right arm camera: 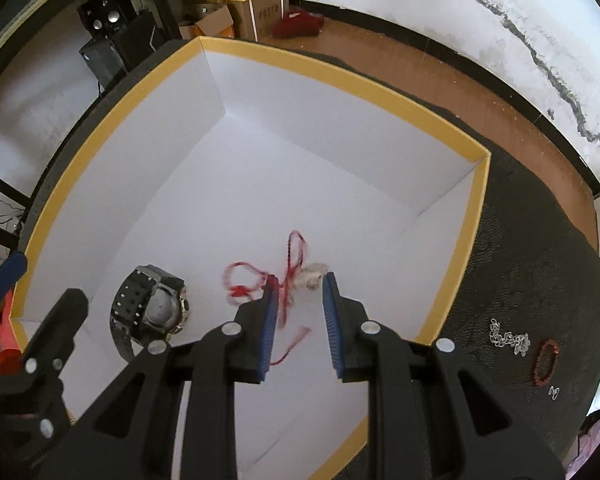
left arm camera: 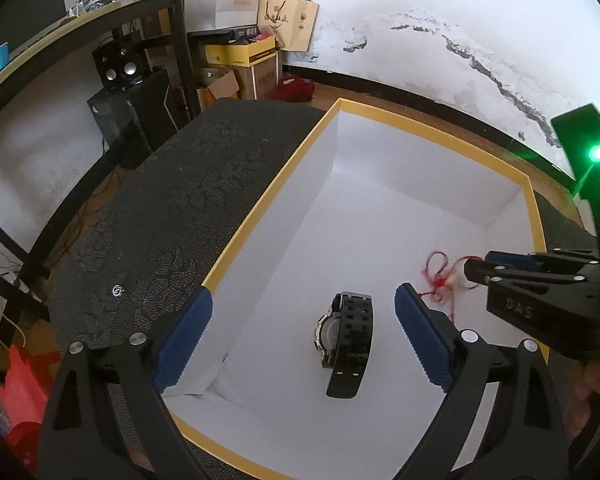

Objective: Organize jewelry
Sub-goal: 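Withdraw both tools from the box back over the rug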

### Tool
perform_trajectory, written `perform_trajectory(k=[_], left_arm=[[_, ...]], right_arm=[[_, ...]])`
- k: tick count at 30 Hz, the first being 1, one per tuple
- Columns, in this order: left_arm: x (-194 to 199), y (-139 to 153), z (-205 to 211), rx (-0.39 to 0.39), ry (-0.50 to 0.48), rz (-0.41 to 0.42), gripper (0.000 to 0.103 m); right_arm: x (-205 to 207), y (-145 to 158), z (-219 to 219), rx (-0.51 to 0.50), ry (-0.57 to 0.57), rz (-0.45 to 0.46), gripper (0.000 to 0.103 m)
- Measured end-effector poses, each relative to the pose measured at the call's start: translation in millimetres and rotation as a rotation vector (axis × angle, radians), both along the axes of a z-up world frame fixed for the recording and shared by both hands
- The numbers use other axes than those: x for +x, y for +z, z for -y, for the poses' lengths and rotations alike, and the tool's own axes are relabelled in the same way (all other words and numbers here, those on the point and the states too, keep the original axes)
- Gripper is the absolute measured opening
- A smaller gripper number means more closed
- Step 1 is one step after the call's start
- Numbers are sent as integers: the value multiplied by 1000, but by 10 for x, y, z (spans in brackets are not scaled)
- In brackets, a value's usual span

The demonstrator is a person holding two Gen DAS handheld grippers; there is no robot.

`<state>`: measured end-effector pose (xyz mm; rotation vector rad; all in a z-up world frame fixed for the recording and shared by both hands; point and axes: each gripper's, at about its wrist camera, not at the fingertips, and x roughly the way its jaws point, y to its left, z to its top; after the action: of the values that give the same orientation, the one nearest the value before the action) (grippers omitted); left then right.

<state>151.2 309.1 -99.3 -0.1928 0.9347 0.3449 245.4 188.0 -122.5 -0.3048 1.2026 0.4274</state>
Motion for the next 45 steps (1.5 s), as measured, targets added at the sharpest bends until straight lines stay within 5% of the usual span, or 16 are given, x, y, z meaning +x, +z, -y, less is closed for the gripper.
perform_trajectory(k=[6,10,14,24,35,45], left_arm=[[-8,16,34,-1,-7,6,90],[-7,38,80,8,-10,9,90],[-21,96,107,16,-1,26,93],[-90,414,546,22,-99,89,95],[-190,441,1895,15,-381,95,95],[-252,2,2724,69,-535,49,95]], right_arm=[[-13,83,69,32,0,1,24],[-84,239,170,75,-9,24,74],[-186,531,461,142,-33,45,86],[-689,1061,2121,192,-228,204,89],[-1443,436,3984,137,-540,222,89],[-1491,110,4409,147,-568,237,89]])
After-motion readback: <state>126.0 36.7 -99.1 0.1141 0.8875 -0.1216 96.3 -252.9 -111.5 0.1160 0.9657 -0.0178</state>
